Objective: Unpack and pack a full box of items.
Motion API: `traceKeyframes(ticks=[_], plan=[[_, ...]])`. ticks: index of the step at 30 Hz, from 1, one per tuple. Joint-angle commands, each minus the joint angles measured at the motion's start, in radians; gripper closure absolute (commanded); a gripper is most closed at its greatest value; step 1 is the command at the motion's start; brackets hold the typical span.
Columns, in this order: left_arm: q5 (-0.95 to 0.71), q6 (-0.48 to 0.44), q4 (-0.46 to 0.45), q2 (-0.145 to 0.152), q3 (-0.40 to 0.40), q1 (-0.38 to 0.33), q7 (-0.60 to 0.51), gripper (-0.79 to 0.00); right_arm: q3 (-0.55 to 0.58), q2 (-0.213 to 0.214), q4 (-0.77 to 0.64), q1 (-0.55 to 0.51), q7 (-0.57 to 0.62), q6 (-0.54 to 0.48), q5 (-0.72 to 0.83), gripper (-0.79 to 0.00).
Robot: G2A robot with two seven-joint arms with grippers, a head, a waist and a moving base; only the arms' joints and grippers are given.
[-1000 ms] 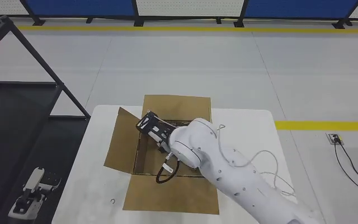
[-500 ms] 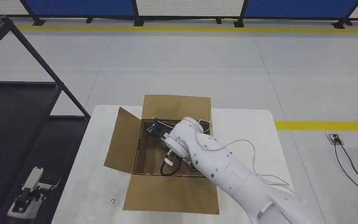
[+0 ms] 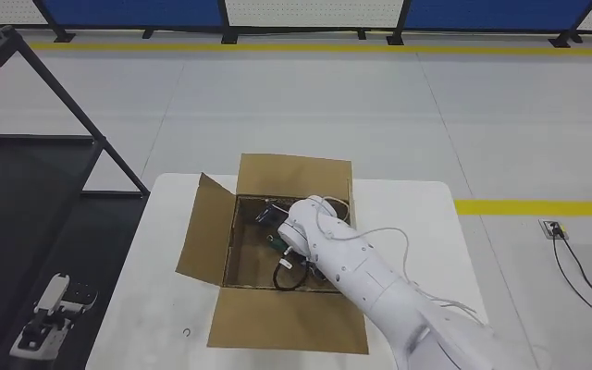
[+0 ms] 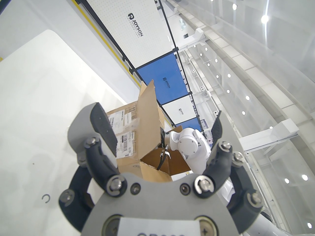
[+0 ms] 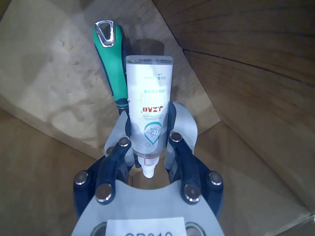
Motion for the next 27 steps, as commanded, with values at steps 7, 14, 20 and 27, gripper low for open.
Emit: traceKeyframes(ticks=[7, 14, 20, 27], plan=[[0.012, 0.005, -0.009, 0.000, 0.003, 0.000, 0.004, -0.785, 0.003, -0.029, 0.052, 0.020, -0.034, -0.012, -0.002, -0.286], [0.021, 0.006, -0.019, -0.001, 0.008, 0.003, 0.007, -0.785, 0.006, -0.040, 0.057, 0.026, -0.040, -0.007, -0.024, -0.348], [0.023, 0.004, -0.021, -0.002, 0.010, 0.006, 0.011, -0.785, 0.020, -0.042, 0.068, 0.025, -0.047, -0.011, -0.026, -0.357], [0.025, 0.006, -0.031, -0.002, 0.012, 0.012, 0.011, -0.785, 0.067, -0.025, 0.004, 0.035, -0.090, -0.013, -0.010, -0.357]])
